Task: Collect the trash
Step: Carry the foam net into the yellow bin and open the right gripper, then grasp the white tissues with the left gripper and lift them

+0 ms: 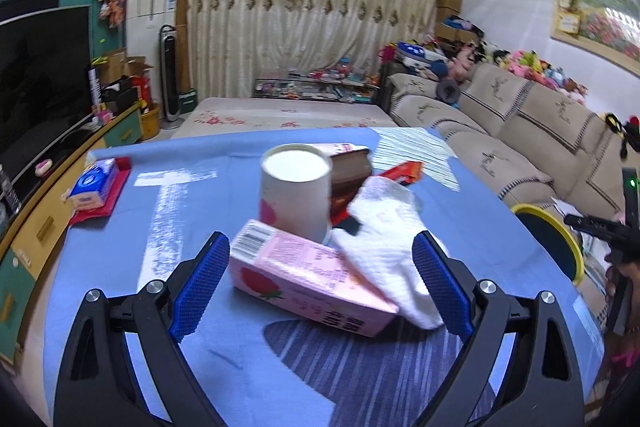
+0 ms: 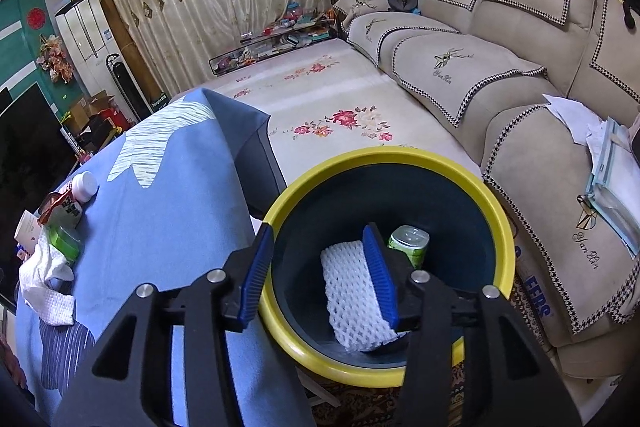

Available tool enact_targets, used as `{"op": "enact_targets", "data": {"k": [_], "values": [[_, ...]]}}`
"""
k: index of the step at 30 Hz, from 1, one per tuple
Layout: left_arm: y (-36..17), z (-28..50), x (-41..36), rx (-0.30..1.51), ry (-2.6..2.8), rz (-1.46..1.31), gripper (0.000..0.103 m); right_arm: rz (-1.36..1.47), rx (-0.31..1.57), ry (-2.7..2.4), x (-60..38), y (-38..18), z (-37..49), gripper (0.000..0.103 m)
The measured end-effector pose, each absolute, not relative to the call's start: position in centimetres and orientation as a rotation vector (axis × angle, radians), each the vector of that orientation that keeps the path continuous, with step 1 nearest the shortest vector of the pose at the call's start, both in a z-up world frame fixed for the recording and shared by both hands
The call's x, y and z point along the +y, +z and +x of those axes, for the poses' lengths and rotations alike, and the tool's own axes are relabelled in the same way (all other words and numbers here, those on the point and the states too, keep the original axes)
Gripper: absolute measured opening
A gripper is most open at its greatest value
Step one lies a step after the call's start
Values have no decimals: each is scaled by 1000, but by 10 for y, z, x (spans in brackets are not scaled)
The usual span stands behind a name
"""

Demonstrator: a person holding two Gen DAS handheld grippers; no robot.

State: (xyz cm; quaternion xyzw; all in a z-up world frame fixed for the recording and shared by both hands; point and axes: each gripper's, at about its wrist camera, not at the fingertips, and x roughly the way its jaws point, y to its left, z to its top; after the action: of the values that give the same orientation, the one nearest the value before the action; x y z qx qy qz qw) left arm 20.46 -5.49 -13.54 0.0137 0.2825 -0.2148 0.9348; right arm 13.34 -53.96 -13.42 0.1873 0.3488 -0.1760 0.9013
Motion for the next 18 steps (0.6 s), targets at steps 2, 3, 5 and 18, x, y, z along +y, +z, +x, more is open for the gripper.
{"op": "enact_targets", "data": {"k": [2, 3, 5, 18], "values": [[-135, 204, -63, 584, -458, 51, 91, 391, 719, -359, -539, -134, 132, 47], [-136, 204, -69, 595, -472, 66, 91, 391, 719, -358, -539, -134, 132, 48], [-138, 205, -78, 616, -494, 85, 91, 393, 718, -353, -538, -136, 131, 48], [-150, 223, -138, 685, -577, 278, 75, 415, 722, -334, -539, -141, 130, 49]]}}
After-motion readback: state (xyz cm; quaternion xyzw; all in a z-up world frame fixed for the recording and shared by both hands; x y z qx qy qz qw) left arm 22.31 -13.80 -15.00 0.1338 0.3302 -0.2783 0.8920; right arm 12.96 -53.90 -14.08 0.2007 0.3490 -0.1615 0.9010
